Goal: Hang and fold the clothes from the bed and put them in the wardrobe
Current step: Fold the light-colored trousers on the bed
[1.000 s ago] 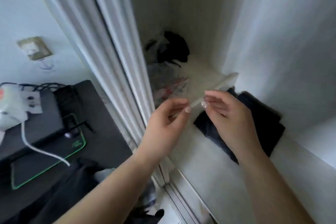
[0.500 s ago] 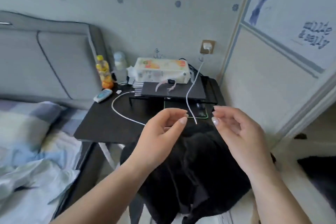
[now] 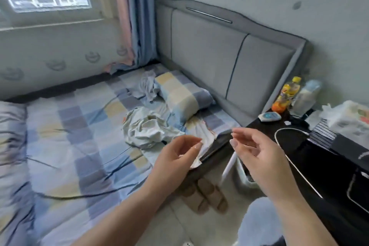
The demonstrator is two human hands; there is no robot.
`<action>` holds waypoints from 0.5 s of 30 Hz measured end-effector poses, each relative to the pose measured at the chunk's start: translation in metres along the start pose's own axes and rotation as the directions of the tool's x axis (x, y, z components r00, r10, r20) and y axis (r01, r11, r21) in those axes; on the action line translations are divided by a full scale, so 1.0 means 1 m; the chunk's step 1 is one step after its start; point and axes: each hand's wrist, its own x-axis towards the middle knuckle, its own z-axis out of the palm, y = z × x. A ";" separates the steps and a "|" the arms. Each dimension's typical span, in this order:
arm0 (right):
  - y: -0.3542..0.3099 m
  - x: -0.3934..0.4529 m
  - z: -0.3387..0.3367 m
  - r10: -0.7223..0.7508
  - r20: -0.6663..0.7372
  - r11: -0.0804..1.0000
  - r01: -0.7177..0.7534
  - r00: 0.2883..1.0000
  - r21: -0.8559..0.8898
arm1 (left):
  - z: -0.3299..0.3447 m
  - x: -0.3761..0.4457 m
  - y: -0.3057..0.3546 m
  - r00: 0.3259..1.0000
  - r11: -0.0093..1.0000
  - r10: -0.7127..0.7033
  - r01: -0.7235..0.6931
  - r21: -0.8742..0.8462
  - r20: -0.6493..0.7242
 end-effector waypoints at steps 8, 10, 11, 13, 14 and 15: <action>0.019 0.102 0.107 -0.020 0.256 0.998 0.004 0.967 0.062 | -0.095 0.061 -0.043 0.956 0.988 -0.153 0.157 -0.007 -0.248; 0.032 0.133 0.132 0.001 0.306 0.997 -0.024 0.952 0.070 | -0.113 0.089 -0.057 0.940 0.979 -0.197 0.204 -0.006 -0.280; 0.042 0.155 0.147 0.013 0.331 0.997 -0.039 0.944 0.073 | -0.122 0.109 -0.067 0.928 0.974 -0.218 0.226 -0.009 -0.301; 0.063 0.198 0.176 0.048 0.366 0.995 -0.076 0.930 0.062 | -0.139 0.148 -0.086 0.903 0.961 -0.267 0.276 -0.022 -0.337; 0.073 0.219 0.188 0.072 0.378 0.993 -0.102 0.923 0.060 | -0.147 0.167 -0.094 0.891 0.953 -0.293 0.301 -0.031 -0.346; 0.084 0.241 0.202 0.089 0.391 0.991 -0.122 0.916 0.060 | -0.155 0.188 -0.103 0.880 0.945 -0.319 0.325 -0.045 -0.352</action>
